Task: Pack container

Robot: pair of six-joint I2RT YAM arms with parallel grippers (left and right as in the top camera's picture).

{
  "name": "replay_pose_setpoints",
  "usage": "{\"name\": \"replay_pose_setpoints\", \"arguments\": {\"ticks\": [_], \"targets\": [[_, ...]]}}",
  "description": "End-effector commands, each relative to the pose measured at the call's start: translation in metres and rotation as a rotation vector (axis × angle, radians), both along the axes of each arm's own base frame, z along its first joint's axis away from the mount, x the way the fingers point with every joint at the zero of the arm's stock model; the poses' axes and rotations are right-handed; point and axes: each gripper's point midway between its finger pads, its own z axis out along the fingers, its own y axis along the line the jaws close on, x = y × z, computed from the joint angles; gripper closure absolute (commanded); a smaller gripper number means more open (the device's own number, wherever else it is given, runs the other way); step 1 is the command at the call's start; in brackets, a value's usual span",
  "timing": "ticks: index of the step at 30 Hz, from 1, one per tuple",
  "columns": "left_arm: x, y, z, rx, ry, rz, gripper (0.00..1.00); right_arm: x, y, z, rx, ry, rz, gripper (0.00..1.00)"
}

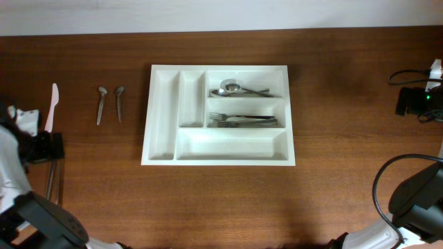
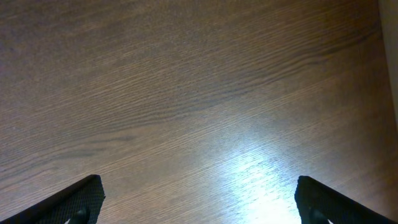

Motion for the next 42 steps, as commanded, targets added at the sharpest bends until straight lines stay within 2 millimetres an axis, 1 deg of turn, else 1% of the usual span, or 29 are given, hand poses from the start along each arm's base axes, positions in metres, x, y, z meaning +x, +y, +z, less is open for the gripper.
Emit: {"name": "replay_pose_setpoints", "arguments": {"ticks": [1,3,4,7,10,12,16,19,23,27,35,37,38,39,40,42], "targets": [[0.005,-0.002,-0.009,-0.112,-0.063,0.005,0.01,-0.001,0.0,0.0,-0.003,0.002,-0.006,0.02],[-0.001,-0.005,-0.01,-0.131,-0.043,0.011,0.01,-0.001,0.0,0.0,-0.003,0.002,-0.006,0.02],[-0.001,-0.004,-0.01,-0.129,-0.043,0.003,0.01,-0.001,0.0,0.0,-0.003,0.002,-0.006,0.01],[0.006,0.001,-0.01,-0.102,-0.061,-0.044,0.01,-0.001,0.0,0.0,-0.003,0.002,-0.006,0.01],[0.015,0.01,-0.014,-0.07,-0.076,-0.092,0.01,-0.001,0.0,0.0,-0.003,0.001,-0.006,0.01],[0.017,0.011,-0.022,-0.072,-0.066,-0.127,0.01,-0.001,0.0,0.0,-0.003,0.002,-0.005,0.01],[0.016,0.012,-0.049,-0.11,-0.001,-0.201,0.01,-0.001,0.0,0.0,-0.003,0.002,-0.006,0.01],[0.015,0.01,-0.069,-0.151,0.039,-0.213,0.01,-0.001,0.0,0.0,-0.003,0.002,-0.006,0.01],[0.009,0.011,-0.087,-0.169,0.094,-0.208,0.01,0.0,0.0,0.0,-0.003,0.001,-0.005,0.01],[-0.003,0.018,-0.093,-0.14,0.17,-0.2,0.01,-0.001,0.0,0.0,-0.003,0.002,-0.005,0.01],[-0.006,0.021,-0.093,-0.135,0.175,-0.192,0.01,-0.001,0.0,0.0,-0.003,0.002,-0.005,0.01],[-0.011,0.024,-0.094,-0.126,0.193,-0.184,0.01,0.0,0.0,0.0,-0.003,0.001,-0.006,0.01],[-0.011,0.031,-0.095,-0.111,0.185,-0.172,0.01,-0.001,0.0,0.0,-0.003,0.002,-0.005,0.01],[-0.007,0.031,-0.098,-0.119,0.168,-0.168,0.01,0.0,0.0,0.0,-0.003,0.001,-0.006,0.01],[-0.002,0.027,-0.101,-0.136,0.15,-0.173,0.01,-0.001,0.0,0.0,-0.003,0.002,-0.005,0.01],[0.0,0.022,-0.104,-0.135,0.17,-0.185,0.01,0.0,0.0,0.0,-0.003,0.001,-0.006,0.01]]}}
